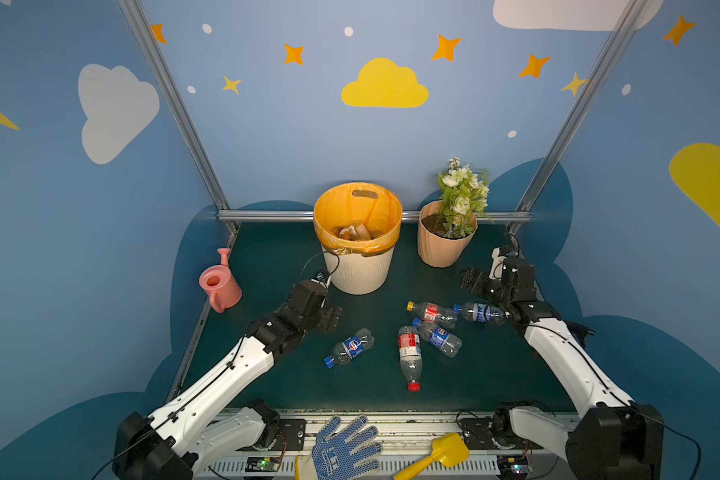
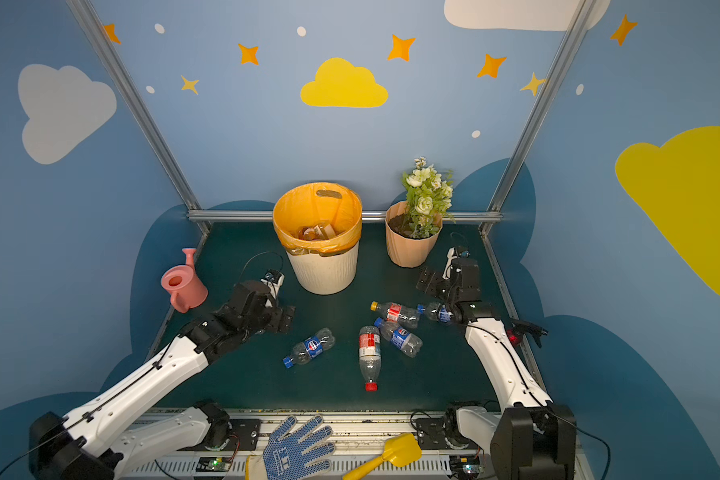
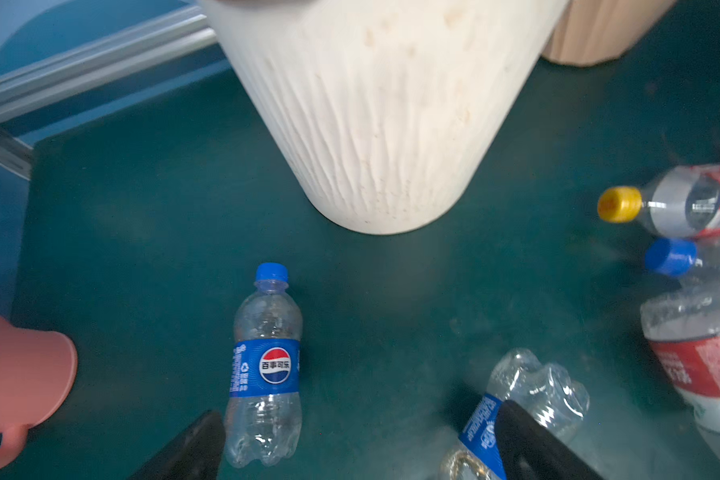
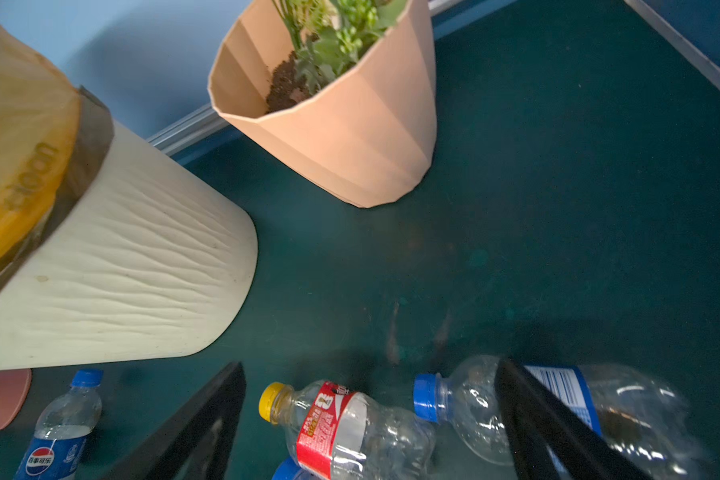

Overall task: Throw the plastic bottles in the bin
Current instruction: 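Lower the left gripper onto the crushed Pepsi bottle while the right moves to the bottles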

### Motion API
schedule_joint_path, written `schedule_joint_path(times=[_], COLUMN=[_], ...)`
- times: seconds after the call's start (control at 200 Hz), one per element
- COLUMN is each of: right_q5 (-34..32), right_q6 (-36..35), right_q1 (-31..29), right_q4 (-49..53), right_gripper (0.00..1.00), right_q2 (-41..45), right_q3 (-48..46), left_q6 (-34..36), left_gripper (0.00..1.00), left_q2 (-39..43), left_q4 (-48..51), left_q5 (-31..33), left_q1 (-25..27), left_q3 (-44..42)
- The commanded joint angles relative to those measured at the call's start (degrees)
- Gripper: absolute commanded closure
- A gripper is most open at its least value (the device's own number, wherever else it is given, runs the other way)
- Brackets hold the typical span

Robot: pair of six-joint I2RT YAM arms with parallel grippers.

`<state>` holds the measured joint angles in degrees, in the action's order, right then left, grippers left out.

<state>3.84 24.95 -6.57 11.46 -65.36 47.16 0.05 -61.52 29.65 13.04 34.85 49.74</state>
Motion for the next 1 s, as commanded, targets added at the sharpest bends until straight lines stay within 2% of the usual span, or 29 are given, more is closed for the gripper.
schedule_joint_path(times=[0.0, 0.13, 0.355, 0.636, 0.996], right_q5=[-0.7, -1.0, -0.7, -0.2, 0.3], right_q6=[2.6, 2.6, 3.7, 5.8, 7.1], right_q1=[1.4, 3.0, 5.2, 6.9, 8.7], right_q4=[0.4, 0.8, 1.0, -0.1, -0.7], right_gripper=[0.07, 0.07, 0.07, 0.07, 0.07], right_q2=[2.3, 4.0, 6.2, 7.7, 9.4], right_q3=[-0.8, -1.4, -3.2, -5.6, -7.6], left_q6=[3.8, 5.0, 7.4, 11.0, 15.4], left_gripper=[0.00, 0.00, 0.01, 0.03, 0.10], left_q2=[-3.9, -7.5, -12.0, -19.2, -29.6], left_q4=[6.8, 9.3, 12.9, 16.4, 18.3], left_q5=[-1.2, -2.4, -8.5, -13.0, -15.1], left_q1=[2.5, 5.4, 7.9, 8.3, 8.5], left_q3=[2.6, 3.8, 5.1, 7.9, 13.0])
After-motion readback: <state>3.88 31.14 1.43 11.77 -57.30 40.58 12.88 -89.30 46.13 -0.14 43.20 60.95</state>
